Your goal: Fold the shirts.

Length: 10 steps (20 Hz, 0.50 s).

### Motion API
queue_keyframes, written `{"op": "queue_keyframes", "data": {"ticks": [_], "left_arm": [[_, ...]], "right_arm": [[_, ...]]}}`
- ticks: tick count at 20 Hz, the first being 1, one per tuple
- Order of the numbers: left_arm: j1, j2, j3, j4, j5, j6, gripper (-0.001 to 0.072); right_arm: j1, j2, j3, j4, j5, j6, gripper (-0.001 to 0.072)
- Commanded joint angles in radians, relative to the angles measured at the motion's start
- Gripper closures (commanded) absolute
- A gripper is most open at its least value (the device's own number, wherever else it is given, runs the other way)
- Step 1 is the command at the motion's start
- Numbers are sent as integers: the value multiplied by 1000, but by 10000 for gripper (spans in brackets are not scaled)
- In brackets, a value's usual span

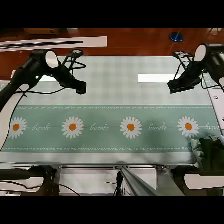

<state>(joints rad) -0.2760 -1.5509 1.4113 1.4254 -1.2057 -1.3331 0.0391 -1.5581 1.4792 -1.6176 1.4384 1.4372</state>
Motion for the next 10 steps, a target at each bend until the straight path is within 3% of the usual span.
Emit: {"op": "queue_keyframes", "data": {"ticks": [1, 4, 7, 10], "left_arm": [[-15, -24, 1, 23, -11, -7, 39], [-15, -23, 2, 23, -10, -8, 40], [-15, -13, 26, 23, 20, -16, 39], [-13, 39, 42, 23, 146, -106, 40]], "right_arm": [[26, -5, -4, 4, -6, 41, 291], [26, -4, -4, 4, -5, 41, 291], [26, 39, -4, 33, -175, 70, 291], [26, 117, -4, 44, -359, 88, 291]]}}
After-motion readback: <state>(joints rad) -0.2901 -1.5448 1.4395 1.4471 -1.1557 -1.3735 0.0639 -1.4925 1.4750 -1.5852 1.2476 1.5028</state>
